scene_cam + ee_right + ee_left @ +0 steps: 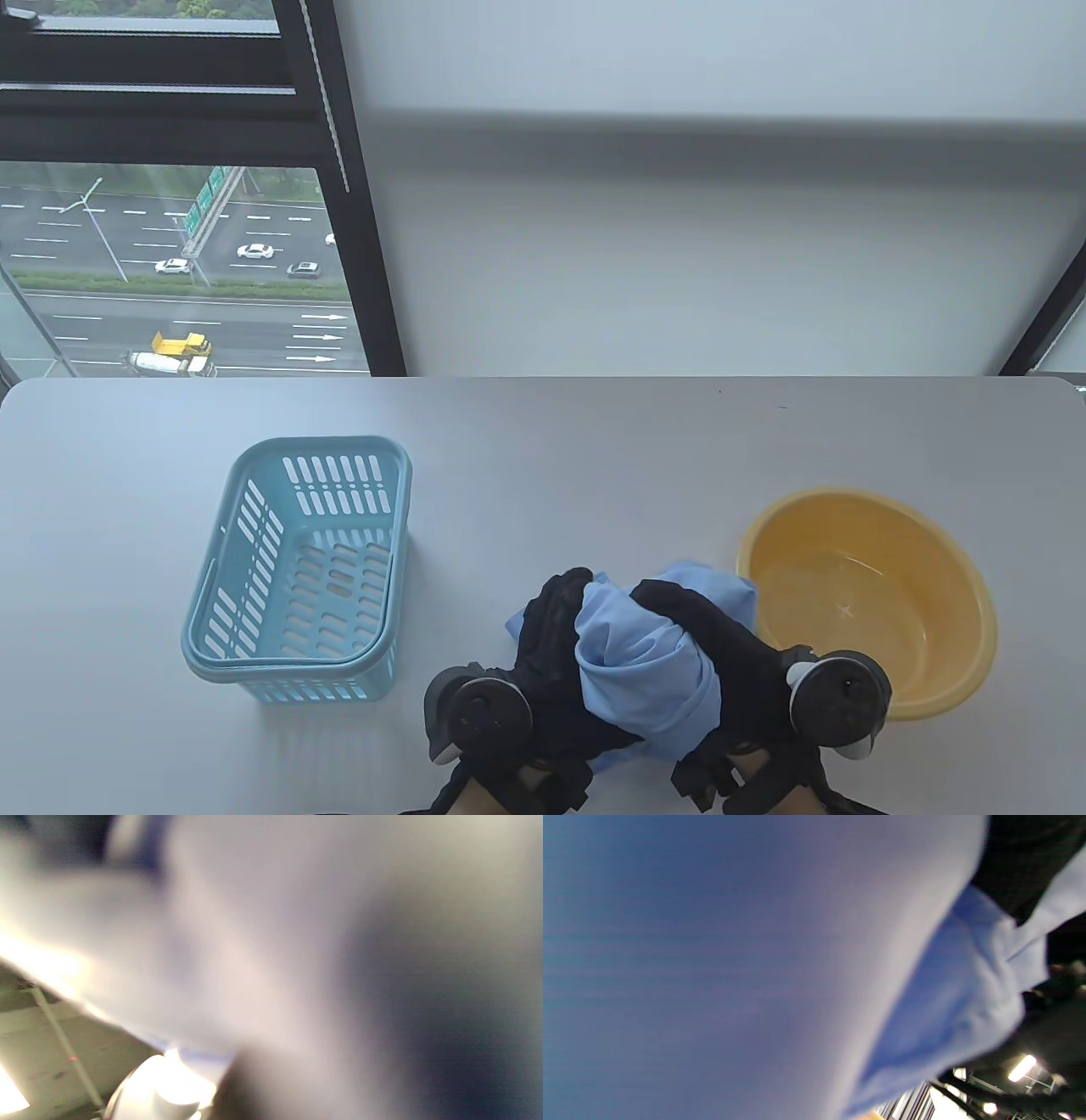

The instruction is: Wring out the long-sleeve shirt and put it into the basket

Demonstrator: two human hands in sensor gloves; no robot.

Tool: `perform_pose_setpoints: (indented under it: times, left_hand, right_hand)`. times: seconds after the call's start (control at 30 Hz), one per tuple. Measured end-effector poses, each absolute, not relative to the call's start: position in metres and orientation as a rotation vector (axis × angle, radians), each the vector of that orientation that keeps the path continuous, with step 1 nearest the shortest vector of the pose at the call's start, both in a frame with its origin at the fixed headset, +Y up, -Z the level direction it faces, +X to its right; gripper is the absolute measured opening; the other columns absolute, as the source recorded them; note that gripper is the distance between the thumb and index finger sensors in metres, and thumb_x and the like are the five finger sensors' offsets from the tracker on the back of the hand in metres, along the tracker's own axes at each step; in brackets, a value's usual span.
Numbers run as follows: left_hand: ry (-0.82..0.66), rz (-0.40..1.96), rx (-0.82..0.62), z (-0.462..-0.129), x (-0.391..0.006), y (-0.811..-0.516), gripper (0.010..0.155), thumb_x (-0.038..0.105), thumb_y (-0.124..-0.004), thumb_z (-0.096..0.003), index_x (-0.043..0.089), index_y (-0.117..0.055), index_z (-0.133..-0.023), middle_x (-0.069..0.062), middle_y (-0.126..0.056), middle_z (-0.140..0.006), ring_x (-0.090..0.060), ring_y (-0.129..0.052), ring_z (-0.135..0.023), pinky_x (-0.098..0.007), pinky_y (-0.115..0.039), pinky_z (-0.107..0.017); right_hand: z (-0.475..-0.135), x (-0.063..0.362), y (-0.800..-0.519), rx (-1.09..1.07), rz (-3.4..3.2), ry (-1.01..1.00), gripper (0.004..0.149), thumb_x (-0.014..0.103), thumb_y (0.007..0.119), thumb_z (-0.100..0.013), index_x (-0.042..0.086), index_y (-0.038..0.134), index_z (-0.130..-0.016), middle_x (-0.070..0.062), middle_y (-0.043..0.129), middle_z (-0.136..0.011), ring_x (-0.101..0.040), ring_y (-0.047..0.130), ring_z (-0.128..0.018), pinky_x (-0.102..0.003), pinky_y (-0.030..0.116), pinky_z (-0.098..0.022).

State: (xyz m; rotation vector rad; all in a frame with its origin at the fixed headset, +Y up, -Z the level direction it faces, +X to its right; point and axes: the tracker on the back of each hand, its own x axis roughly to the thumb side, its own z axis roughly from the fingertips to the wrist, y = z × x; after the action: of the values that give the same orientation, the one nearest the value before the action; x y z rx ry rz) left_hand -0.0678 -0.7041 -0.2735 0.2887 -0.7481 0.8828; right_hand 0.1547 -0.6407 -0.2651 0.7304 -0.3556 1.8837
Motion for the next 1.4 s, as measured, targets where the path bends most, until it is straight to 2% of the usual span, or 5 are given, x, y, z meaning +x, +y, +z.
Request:
perform_pose_setpoints:
  times: [0.2, 0.33, 0.57, 0.97, 1.4]
  left_hand:
    - [-0.719, 1.000, 0.358, -0.272, -0.071, -0.702, 0.087, 0.063, -0.102, -0.0433, 0.021, -0.062, -0.107, -0.002, -0.089, -0.095, -0.037, -0.077, -0.097, -0.068, -0.037, -0.072]
    - [-0.688, 1.020, 0.415, -0.272, -0.077, -0.698, 0.063, 0.057, -0.103, -0.0455, 0.025, -0.080, -0.095, 0.003, -0.100, -0.078, -0.030, -0.090, -0.086, -0.066, -0.044, -0.073]
    - [-0.594, 1.065, 0.483, -0.277, -0.100, -0.693, 0.059, 0.055, -0.103, -0.0465, 0.025, -0.081, -0.093, 0.003, -0.100, -0.076, -0.030, -0.091, -0.084, -0.066, -0.046, -0.072]
    - [-0.599, 1.495, 0.391, -0.285, -0.122, -0.691, 0.060, 0.056, -0.102, -0.0469, 0.027, -0.079, -0.094, 0.004, -0.100, -0.079, -0.029, -0.090, -0.086, -0.065, -0.048, -0.073]
    - [-0.670, 1.488, 0.273, -0.284, -0.105, -0.695, 0.059, 0.054, -0.102, -0.0484, 0.028, -0.078, -0.096, 0.005, -0.100, -0.081, -0.027, -0.090, -0.087, -0.059, -0.046, -0.076]
  right_hand:
    - [-0.266, 0.151, -0.648, 0.744, 1.842, -0.291, 0.062, 0.058, 0.075, -0.063, 0.034, 0.048, -0.112, 0.003, 0.059, -0.114, -0.018, 0.081, -0.086, -0.050, 0.059, -0.078]
    - [-0.267, 0.157, -0.648, 0.717, 1.872, -0.346, 0.070, 0.060, 0.077, -0.060, 0.034, 0.043, -0.115, -0.001, 0.049, -0.119, -0.029, 0.066, -0.100, -0.056, 0.053, -0.078]
    - [-0.277, 0.172, -0.657, 0.764, 1.904, -0.405, 0.084, 0.068, 0.078, -0.057, 0.033, 0.032, -0.118, -0.003, 0.040, -0.123, -0.035, 0.055, -0.108, -0.058, 0.047, -0.080]
    - [-0.297, 0.137, -0.703, 0.843, 1.918, 0.054, 0.124, 0.080, 0.085, -0.044, 0.026, -0.002, -0.113, -0.016, -0.001, -0.121, -0.050, 0.014, -0.107, -0.062, 0.021, -0.078]
    - [-0.303, 0.109, -0.735, 0.853, 1.724, 0.419, 0.113, 0.065, 0.094, -0.047, 0.014, 0.020, -0.116, -0.008, 0.048, -0.120, -0.028, 0.072, -0.095, -0.059, 0.045, -0.080]
